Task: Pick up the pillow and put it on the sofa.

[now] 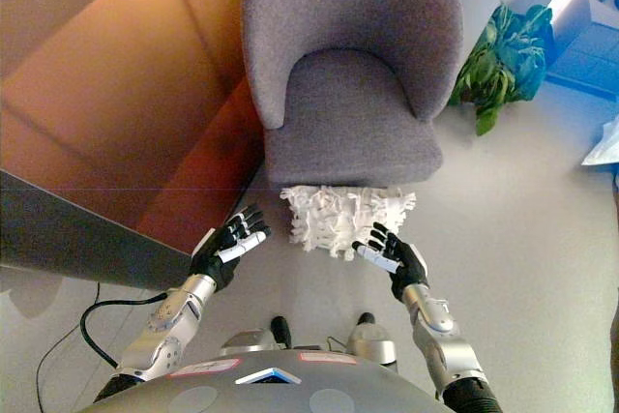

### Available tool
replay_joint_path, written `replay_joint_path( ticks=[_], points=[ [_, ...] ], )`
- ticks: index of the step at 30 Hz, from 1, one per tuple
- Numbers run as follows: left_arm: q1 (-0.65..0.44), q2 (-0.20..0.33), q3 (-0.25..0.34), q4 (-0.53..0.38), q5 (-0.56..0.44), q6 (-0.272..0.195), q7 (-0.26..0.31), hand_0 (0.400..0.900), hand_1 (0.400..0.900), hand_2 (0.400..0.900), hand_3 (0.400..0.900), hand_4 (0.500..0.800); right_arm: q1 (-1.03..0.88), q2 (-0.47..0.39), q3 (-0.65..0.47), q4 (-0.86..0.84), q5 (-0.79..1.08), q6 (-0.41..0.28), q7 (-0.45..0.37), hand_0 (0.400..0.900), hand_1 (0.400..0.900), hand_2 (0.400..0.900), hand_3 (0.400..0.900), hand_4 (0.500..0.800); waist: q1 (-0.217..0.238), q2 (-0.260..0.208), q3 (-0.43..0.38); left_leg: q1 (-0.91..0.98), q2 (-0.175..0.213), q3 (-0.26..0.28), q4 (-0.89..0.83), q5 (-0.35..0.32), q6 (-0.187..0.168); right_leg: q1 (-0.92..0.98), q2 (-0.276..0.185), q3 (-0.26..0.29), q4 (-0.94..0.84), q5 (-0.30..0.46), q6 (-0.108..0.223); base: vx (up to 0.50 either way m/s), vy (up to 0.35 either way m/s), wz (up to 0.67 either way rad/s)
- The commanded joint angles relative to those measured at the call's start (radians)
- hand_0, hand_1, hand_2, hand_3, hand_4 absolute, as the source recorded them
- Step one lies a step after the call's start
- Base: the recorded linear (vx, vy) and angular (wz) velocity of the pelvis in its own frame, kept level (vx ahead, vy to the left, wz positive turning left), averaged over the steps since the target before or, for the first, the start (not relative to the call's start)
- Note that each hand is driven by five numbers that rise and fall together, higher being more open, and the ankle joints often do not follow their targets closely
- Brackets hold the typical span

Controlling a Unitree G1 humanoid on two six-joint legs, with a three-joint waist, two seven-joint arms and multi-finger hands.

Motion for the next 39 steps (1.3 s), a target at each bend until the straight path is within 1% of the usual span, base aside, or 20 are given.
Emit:
replay_joint_path(
  ticks=[1, 7, 13, 17, 20, 22, 23, 24, 25, 26, 28, 30, 31, 33, 34, 35, 36, 37, 38, 39],
  points=[
    [-0.052, 0.008, 0.027, -0.081, 0.004, -0.102, -0.031, 0.9, 0.9, 0.9, 0.9, 0.8, -0.05, -0.015, -0.011, -0.058, -0.003, -0.054, -0.01, 0.9, 0.9, 0.9, 0.9, 0.8, -0.01, -0.001, -0.017, 0.009, 0.031, 0.051, 0.104, -0.095, -0.003, -0.017, 0.006, 0.022, 0.0, 0.003, 0.024, -0.01, -0.035, -0.08],
    [-0.044, 0.004, 0.033, -0.079, -0.005, -0.114, -0.049, 0.9, 0.9, 0.9, 0.9, 0.8, -0.042, -0.015, -0.013, -0.058, 0.01, -0.054, 0.002, 0.9, 0.9, 0.9, 0.9, 0.8, -0.015, -0.003, -0.014, 0.012, 0.041, 0.057, 0.11, -0.095, -0.005, -0.017, 0.014, 0.029, -0.002, 0.0, 0.02, 0.02, -0.051, -0.08],
    [-0.03, 0.001, 0.039, -0.081, -0.026, -0.12, -0.051, 0.9, 0.9, 0.9, 0.9, 0.8, -0.023, -0.019, -0.017, -0.07, -0.001, -0.051, 0.028, 0.9, 0.9, 0.9, 0.9, 0.8, -0.022, -0.006, -0.018, 0.004, 0.061, 0.054, 0.133, -0.09, -0.017, -0.019, 0.036, 0.047, -0.002, -0.01, 0.003, 0.04, -0.081, -0.07],
    [-0.027, -0.001, 0.043, -0.094, -0.047, -0.12, -0.062, 0.9, 0.9, 0.9, 0.9, 0.8, -0.023, -0.031, -0.018, -0.072, -0.024, -0.06, 0.039, 0.9, 0.9, 0.9, 0.9, 0.8, -0.015, -0.012, -0.004, -0.051, 0.095, 0.016, 0.238, -0.057, -0.043, -0.025, 0.052, 0.059, -0.002, -0.017, -0.02, 0.01, -0.118, -0.1],
    [-0.021, -0.005, 0.045, -0.095, -0.063, -0.128, -0.058, 0.9, 0.9, 0.9, 0.9, 0.8, -0.034, -0.057, -0.016, -0.072, -0.028, -0.059, 0.047, 0.9, 0.9, 0.9, 0.9, 0.8, 0.001, -0.031, 0.021, -0.134, 0.133, -0.044, 0.419, -0.01, -0.065, -0.034, 0.053, 0.063, 0.006, -0.011, -0.045, 0.02, -0.131, -0.28],
    [-0.009, -0.006, 0.049, -0.096, -0.065, -0.138, -0.065, 0.9, 0.9, 0.9, 0.9, 0.8, -0.03, -0.071, -0.015, -0.077, -0.035, -0.062, 0.056, 0.9, 0.9, 0.9, 0.9, 0.8, 0.007, -0.046, 0.034, -0.198, 0.143, -0.09, 0.584, 0.015, -0.065, -0.04, 0.052, 0.066, 0.019, -0.009, -0.068, 0.04, -0.115, -0.26],
    [0.0, -0.005, 0.053, -0.1, -0.064, -0.142, -0.073, 0.9, 0.9, 0.9, 0.9, 0.8, -0.023, -0.079, -0.017, -0.083, -0.036, -0.061, 0.058, 0.9, 0.9, 0.9, 0.9, 0.8, 0.011, -0.054, 0.037, -0.237, 0.139, -0.109, 0.644, 0.036, -0.062, -0.049, 0.047, 0.068, 0.031, -0.007, -0.076, 0.09, -0.079, -0.2],
    [0.009, -0.004, 0.06, -0.103, -0.071, -0.143, -0.081, 0.9, 0.9, 0.9, 0.9, 0.8, -0.018, -0.088, -0.02, -0.077, -0.035, -0.066, 0.061, 0.9, 0.9, 0.9, 0.9, 0.8, 0.018, -0.056, 0.048, -0.268, 0.138, -0.117, 0.667, 0.04, -0.053, -0.047, 0.049, 0.079, 0.04, -0.008, -0.078, 0.12, -0.036, -0.15],
    [0.012, 0.0, 0.066, -0.105, -0.086, -0.139, -0.084, 0.9, 0.9, 0.9, 0.9, 0.8, -0.021, -0.092, -0.021, -0.068, -0.03, -0.07, 0.061, 0.9, 0.9, 0.9, 0.9, 0.8, 0.024, -0.053, 0.057, -0.279, 0.134, -0.113, 0.642, 0.034, -0.045, -0.04, 0.054, 0.087, 0.041, -0.013, -0.076, 0.16, 0.027, -0.11],
    [0.015, 0.002, 0.071, -0.105, -0.097, -0.139, -0.087, 0.9, 0.9, 0.9, 0.9, 0.8, -0.023, -0.091, -0.021, -0.06, -0.029, -0.076, 0.062, 0.9, 0.9, 0.9, 0.9, 0.8, 0.029, -0.05, 0.063, -0.275, 0.134, -0.104, 0.588, 0.04, -0.045, -0.032, 0.059, 0.093, 0.038, -0.02, -0.072, 0.19, 0.089, -0.04],
    [0.021, -0.002, 0.085, -0.108, -0.114, -0.136, -0.088, 0.9, 0.9, 0.9, 0.9, 0.8, -0.029, -0.086, -0.022, -0.054, -0.033, -0.078, 0.06, 0.9, 0.9, 0.9, 0.9, 0.8, 0.036, -0.031, 0.073, -0.245, 0.144, -0.074, 0.424, 0.075, -0.056, -0.008, 0.077, 0.107, 0.026, -0.037, -0.06, 0.25, 0.159, 0.01],
    [0.026, -0.003, 0.092, -0.105, -0.129, -0.135, -0.1, 0.9, 0.9, 0.9, 0.9, 0.8, -0.019, -0.087, -0.028, -0.064, -0.034, -0.08, 0.06, 0.9, 0.9, 0.9, 0.9, 0.8, 0.044, 0.003, 0.079, -0.243, 0.15, -0.067, 0.218, 0.157, -0.086, 0.019, 0.103, 0.129, 0.013, -0.056, -0.049, 0.32, 0.203, -0.07],
    [0.03, -0.007, 0.087, -0.102, -0.135, -0.141, -0.099, 0.9, 0.9, 0.9, 0.9, 0.8, -0.011, -0.088, -0.028, -0.071, -0.037, -0.081, 0.058, 0.9, 0.9, 0.9, 0.9, 0.8, 0.054, 0.017, 0.083, -0.256, 0.148, -0.082, 0.142, 0.205, -0.102, 0.034, 0.114, 0.14, 0.009, -0.064, -0.047, 0.35, 0.182, -0.23],
    [0.036, -0.014, 0.079, -0.086, -0.14, -0.16, -0.106, 0.9, 0.9, 0.9, 0.9, 0.8, -0.003, -0.095, -0.03, -0.077, -0.034, -0.086, 0.058, 0.9, 0.9, 0.9, 0.9, 0.8, 0.071, 0.029, 0.095, -0.305, 0.162, -0.074, 0.091, 0.281, -0.126, 0.069, 0.13, 0.162, 0.005, -0.086, -0.056, 0.35, 0.147, -0.25],
    [0.036, -0.019, 0.074, -0.079, -0.137, -0.168, -0.11, 0.9, 0.9, 0.9, 0.9, 0.8, -0.001, -0.098, -0.03, -0.076, -0.03, -0.093, 0.056, 0.9, 0.9, 0.9, 0.9, 0.8, 0.076, 0.031, 0.102, -0.327, 0.169, -0.056, 0.092, 0.3, -0.133, 0.081, 0.133, 0.158, 0.006, -0.094, -0.06, 0.31, 0.11, -0.18],
    [0.034, -0.024, 0.069, -0.074, -0.136, -0.177, -0.113, 0.9, 0.9, 0.9, 0.9, 0.8, -0.002, -0.101, -0.03, -0.075, -0.028, -0.099, 0.056, 0.9, 0.9, 0.9, 0.9, 0.8, 0.08, 0.031, 0.109, -0.346, 0.175, -0.046, 0.11, 0.307, -0.134, 0.088, 0.134, 0.151, 0.011, -0.106, -0.066, 0.31, 0.123, -0.29],
    [0.03, -0.032, 0.063, -0.07, -0.134, -0.188, -0.105, 0.9, 0.9, 0.9, 0.9, 0.8, -0.014, -0.108, -0.023, -0.067, -0.024, -0.108, 0.063, 0.9, 0.9, 0.9, 0.9, 0.8, 0.084, 0.031, 0.114, -0.351, 0.179, -0.034, 0.103, 0.286, -0.128, 0.084, 0.128, 0.139, 0.021, -0.114, -0.066, 0.38, 0.124, -0.32],
    [0.027, -0.032, 0.06, -0.072, -0.133, -0.19, -0.095, 0.9, 0.9, 0.9, 0.9, 0.8, -0.02, -0.111, -0.023, -0.062, -0.024, -0.112, 0.071, 0.9, 0.9, 0.9, 0.9, 0.8, 0.082, 0.028, 0.115, -0.34, 0.174, -0.036, 0.102, 0.26, -0.132, 0.089, 0.118, 0.129, 0.042, -0.14, -0.066, 0.32, 0.128, -0.32],
    [0.023, -0.031, 0.06, -0.072, -0.135, -0.187, -0.091, 0.9, 0.9, 0.9, 0.9, 0.8, -0.024, -0.112, -0.023, -0.061, -0.023, -0.112, 0.075, 0.9, 0.9, 0.9, 0.9, 0.8, 0.082, 0.034, 0.123, -0.341, 0.183, -0.017, 0.114, 0.265, -0.116, 0.083, 0.119, 0.119, 0.063, -0.145, -0.069, 0.38, 0.093, -0.09],
    [0.018, -0.026, 0.059, -0.067, -0.138, -0.181, -0.097, 0.9, 0.9, 0.9, 0.9, 0.8, -0.023, -0.111, -0.025, -0.059, -0.019, -0.112, 0.078, 0.9, 0.9, 0.9, 0.9, 0.8, 0.077, 0.03, 0.126, -0.348, 0.186, -0.017, 0.162, 0.241, -0.121, 0.095, 0.112, 0.117, 0.099, -0.182, -0.074, 0.36, 0.098, -0.11]
  ],
)
